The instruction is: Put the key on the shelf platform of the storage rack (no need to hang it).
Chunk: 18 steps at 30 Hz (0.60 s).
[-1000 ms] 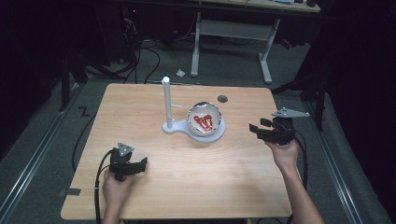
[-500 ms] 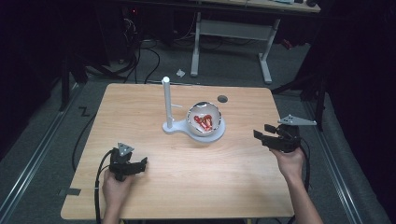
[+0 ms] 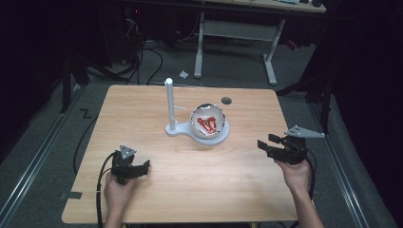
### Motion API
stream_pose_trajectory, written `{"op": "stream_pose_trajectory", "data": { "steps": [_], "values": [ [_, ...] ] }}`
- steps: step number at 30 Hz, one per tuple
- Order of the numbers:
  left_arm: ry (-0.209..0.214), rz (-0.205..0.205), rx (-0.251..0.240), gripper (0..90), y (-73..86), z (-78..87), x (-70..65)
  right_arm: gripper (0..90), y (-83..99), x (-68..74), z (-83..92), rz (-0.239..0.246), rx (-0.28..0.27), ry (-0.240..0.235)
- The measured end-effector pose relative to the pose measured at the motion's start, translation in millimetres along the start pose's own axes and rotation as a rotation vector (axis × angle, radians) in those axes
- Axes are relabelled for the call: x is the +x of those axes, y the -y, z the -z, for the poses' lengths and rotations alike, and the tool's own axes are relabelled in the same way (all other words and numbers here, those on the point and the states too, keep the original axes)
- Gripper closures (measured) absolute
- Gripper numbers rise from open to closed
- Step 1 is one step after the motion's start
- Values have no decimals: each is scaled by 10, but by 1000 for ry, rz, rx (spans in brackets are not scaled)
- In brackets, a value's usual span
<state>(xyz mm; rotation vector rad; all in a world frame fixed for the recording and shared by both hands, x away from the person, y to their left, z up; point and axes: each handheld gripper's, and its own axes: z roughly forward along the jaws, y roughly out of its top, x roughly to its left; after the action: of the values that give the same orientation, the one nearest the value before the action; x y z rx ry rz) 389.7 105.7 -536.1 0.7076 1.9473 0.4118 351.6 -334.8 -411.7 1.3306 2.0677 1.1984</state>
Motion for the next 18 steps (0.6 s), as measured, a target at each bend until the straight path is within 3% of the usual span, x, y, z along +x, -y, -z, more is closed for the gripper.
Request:
{"op": "stream_pose_trajectory", "data": {
  "steps": [18],
  "values": [
    [0, 0, 0, 184, 0, 0, 0, 401, 224, 160, -157, 5, 12, -30]
  ]
}}
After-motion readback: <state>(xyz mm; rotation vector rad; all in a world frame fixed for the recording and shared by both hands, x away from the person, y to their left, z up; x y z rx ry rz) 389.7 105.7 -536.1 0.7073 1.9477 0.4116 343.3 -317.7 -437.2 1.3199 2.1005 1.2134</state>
